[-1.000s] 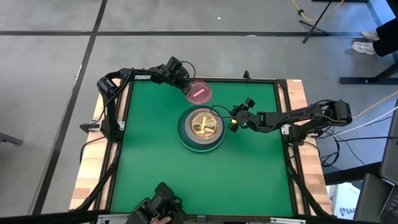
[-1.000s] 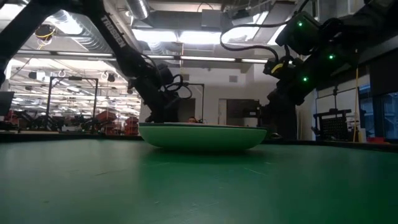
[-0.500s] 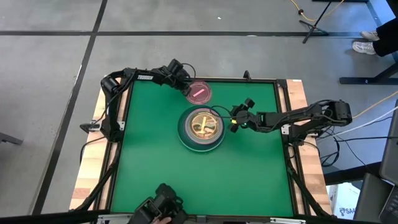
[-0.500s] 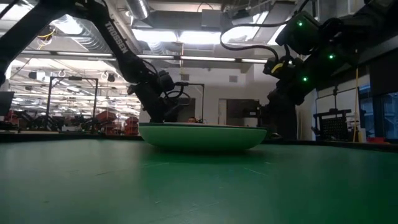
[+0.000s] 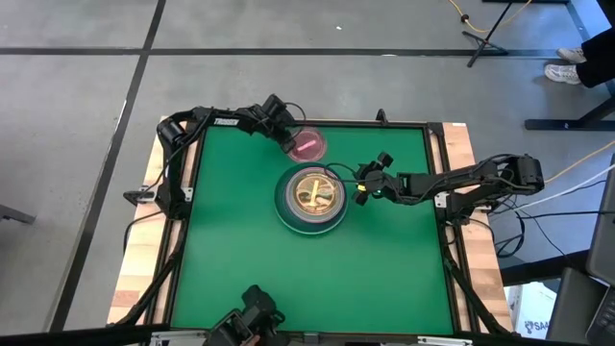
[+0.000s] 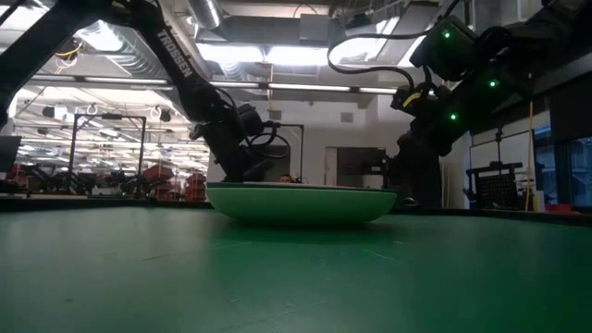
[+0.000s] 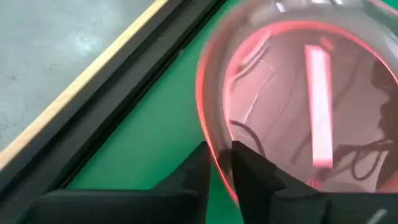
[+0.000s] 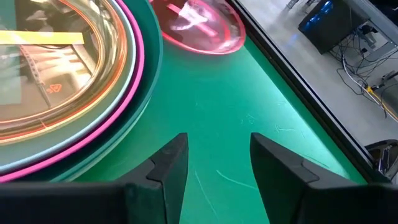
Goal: Stack plastic plates
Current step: Stack the red transparent plate on the yellow transparent plate
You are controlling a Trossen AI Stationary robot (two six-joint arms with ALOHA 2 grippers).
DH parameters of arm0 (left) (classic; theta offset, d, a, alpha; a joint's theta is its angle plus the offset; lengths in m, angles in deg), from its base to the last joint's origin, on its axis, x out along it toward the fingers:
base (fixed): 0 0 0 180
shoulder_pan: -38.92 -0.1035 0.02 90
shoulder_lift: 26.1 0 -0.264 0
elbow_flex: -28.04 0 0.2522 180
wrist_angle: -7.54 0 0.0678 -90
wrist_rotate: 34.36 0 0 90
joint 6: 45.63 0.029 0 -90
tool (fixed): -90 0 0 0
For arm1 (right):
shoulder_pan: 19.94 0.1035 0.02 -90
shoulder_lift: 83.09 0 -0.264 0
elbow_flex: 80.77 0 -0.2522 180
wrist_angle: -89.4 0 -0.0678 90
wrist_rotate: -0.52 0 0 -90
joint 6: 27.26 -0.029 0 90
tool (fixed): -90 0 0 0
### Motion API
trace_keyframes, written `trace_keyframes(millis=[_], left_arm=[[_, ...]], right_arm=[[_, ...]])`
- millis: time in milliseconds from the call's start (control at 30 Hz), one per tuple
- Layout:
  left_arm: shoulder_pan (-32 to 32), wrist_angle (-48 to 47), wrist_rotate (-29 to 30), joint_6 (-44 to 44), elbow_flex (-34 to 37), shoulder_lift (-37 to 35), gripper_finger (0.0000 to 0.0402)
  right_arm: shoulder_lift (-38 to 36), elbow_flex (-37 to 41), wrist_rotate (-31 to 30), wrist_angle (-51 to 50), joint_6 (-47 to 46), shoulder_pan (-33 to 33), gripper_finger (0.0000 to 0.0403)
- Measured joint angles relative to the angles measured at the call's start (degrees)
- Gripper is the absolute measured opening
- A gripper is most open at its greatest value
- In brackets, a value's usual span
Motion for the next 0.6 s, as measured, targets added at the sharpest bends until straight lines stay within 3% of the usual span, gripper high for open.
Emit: trace_keyframes(millis=[233, 600], left_arm=[[0.1, -0.2, -0.2, 0.1, 0.0, -0.1, 0.0005], [-0.1, -1.6, 4.2, 0.3, 0.1, -3.3, 0.0002]], right_arm=[[0.0, 0.0, 0.0, 0.0, 0.0, 0.0, 0.0165], [0.0, 0.0, 0.0, -0.5, 0.4, 0.0, 0.0165]])
